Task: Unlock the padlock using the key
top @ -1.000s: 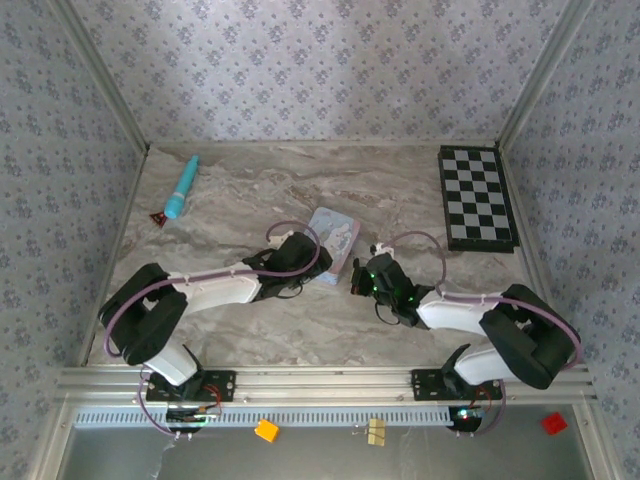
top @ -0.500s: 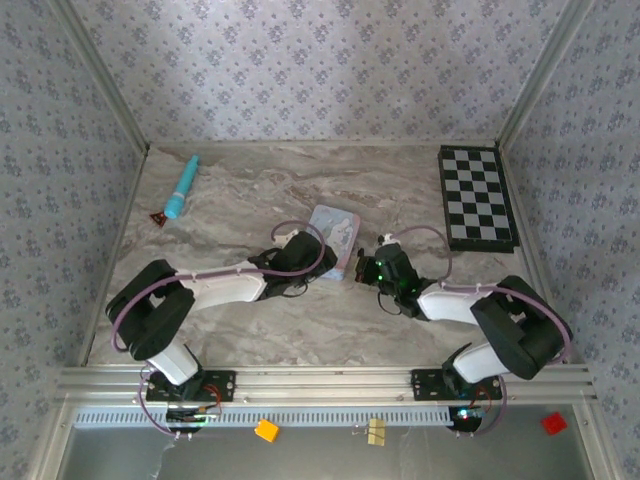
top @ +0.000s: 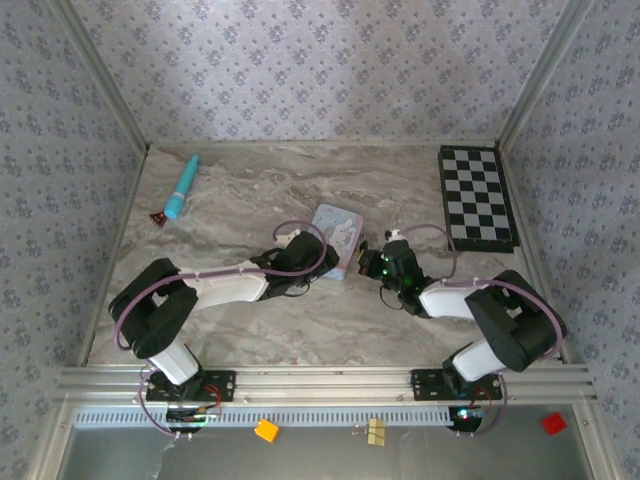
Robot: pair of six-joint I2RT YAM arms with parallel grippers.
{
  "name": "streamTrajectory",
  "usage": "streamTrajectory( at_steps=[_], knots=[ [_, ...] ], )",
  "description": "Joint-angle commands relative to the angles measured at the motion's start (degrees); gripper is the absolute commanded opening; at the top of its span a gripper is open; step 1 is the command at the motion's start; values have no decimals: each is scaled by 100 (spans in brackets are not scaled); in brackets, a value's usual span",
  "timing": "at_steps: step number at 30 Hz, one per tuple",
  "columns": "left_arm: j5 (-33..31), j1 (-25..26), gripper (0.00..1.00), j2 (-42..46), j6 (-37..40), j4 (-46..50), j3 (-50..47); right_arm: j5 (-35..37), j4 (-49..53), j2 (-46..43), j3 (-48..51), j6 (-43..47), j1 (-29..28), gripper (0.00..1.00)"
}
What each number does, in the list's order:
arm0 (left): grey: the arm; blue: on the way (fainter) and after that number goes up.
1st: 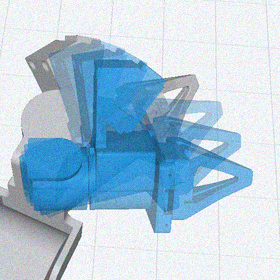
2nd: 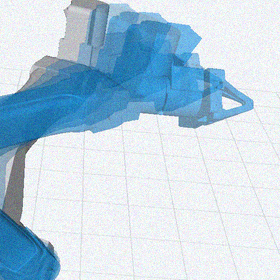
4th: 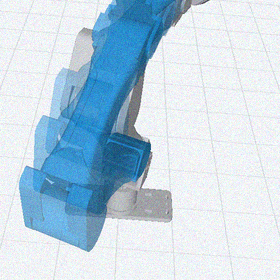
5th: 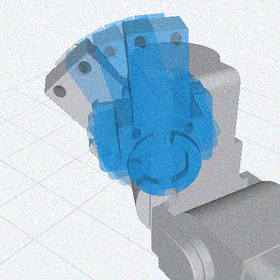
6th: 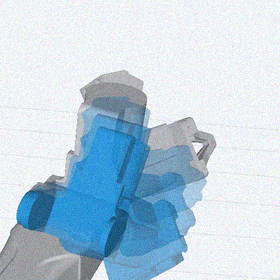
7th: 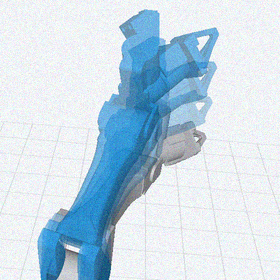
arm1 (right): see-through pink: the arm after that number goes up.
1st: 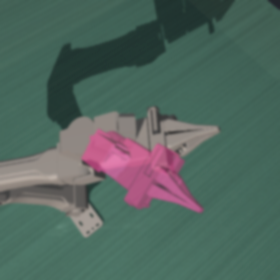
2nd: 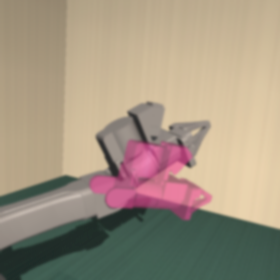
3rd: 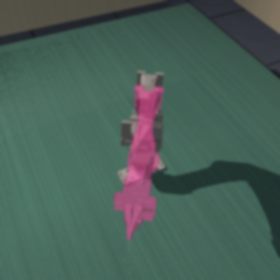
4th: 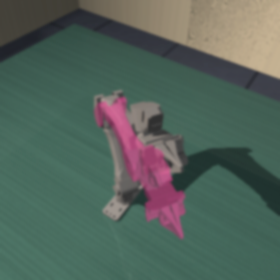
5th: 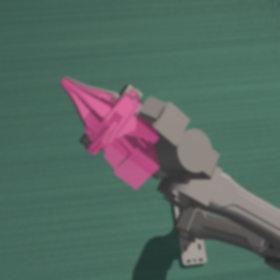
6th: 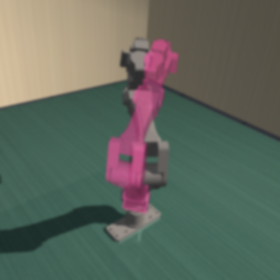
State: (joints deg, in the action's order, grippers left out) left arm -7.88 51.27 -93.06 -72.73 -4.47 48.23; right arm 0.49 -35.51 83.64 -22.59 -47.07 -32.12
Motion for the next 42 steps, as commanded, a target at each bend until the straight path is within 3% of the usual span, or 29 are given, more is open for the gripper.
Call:
streamTrajectory(
  at_steps=[1,5,8,14,21,26,32,35,38,42],
  knots=[
    [75,-119,70,-134,167,862,-187,48,129,-496,234,231,132,0],
    [48,-372,70,-188,370,900,-65,65,942,-1149,303,610,337,0],
    [63,-585,70,-300,609,927,95,252,2235,-1526,-12,1229,447,0],
    [140,-1023,70,-661,1304,1243,670,564,3797,-1874,-478,2093,573,0],
    [-156,-1641,69,-887,2621,1894,1529,713,4796,-1881,-906,2433,519,0],
    [-438,-1984,69,-1025,3338,2445,2195,1233,5091,-1838,-1055,2613,241,0],
    [-1001,-1714,82,354,3295,2092,1196,1845,5396,-1584,-1287,2721,-201,0],
    [-1067,-1362,88,1426,3127,938,-87,2132,5603,-1412,-1424,2709,-441,0],
    [-1535,-936,93,2233,3161,-41,-1250,2182,5657,-1157,-1540,2729,-588,0],
    [-1862,-820,96,2894,3172,-707,-2200,2496,5971,-630,-1912,2637,-870,0]
  ],
)
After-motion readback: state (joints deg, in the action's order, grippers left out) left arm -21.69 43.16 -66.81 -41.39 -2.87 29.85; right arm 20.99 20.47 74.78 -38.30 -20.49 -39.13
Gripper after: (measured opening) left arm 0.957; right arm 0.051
